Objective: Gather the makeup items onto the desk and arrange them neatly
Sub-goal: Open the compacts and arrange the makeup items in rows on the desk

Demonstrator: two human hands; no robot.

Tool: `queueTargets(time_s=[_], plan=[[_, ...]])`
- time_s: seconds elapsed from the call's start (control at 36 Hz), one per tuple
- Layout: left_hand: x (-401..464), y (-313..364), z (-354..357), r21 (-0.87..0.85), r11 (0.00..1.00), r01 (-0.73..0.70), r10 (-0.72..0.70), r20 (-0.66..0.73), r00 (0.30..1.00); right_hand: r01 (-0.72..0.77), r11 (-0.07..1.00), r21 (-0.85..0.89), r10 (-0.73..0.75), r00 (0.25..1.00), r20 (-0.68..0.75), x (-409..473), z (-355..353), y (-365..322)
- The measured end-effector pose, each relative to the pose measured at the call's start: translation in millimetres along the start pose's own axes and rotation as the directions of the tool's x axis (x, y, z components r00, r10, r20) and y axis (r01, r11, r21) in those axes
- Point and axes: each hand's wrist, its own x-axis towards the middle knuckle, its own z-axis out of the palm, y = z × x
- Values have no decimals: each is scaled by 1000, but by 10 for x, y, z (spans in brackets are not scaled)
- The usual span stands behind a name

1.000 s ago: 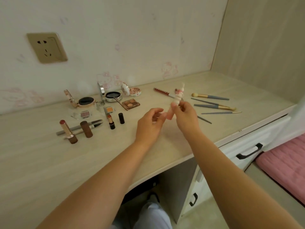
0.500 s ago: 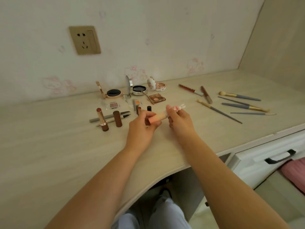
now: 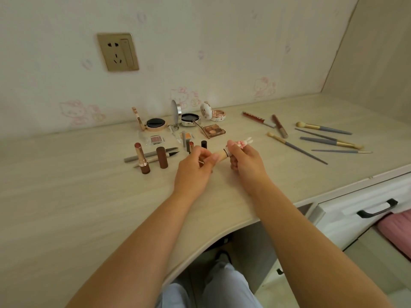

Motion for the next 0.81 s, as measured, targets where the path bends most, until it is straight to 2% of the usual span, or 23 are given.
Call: queueTargets(time_s=[0.11,0.33,0.5,0.67,0.81], plan=[[-21,11,-6,-88,995,41,-42,-21,999,-4,1000,27,4,1000,-3,5,10,-1],[-14,-2,5,95,994,-51,51,3,999,-6,1000,4,6,1000,-18,-4,14,-7],[-29,36,-14,0,1000,-7,7,-23,1000,-25,998,61,26,1000,-13,-3,15,-16],[-24,17,-1,93,994,-62,65,-34,997,-16,998,54,17,1000,-21,3,17,-12],[-24,9,-9,69,997,17,-13,-53,999,-31,994,106,35,999,-41,1,5,-18]])
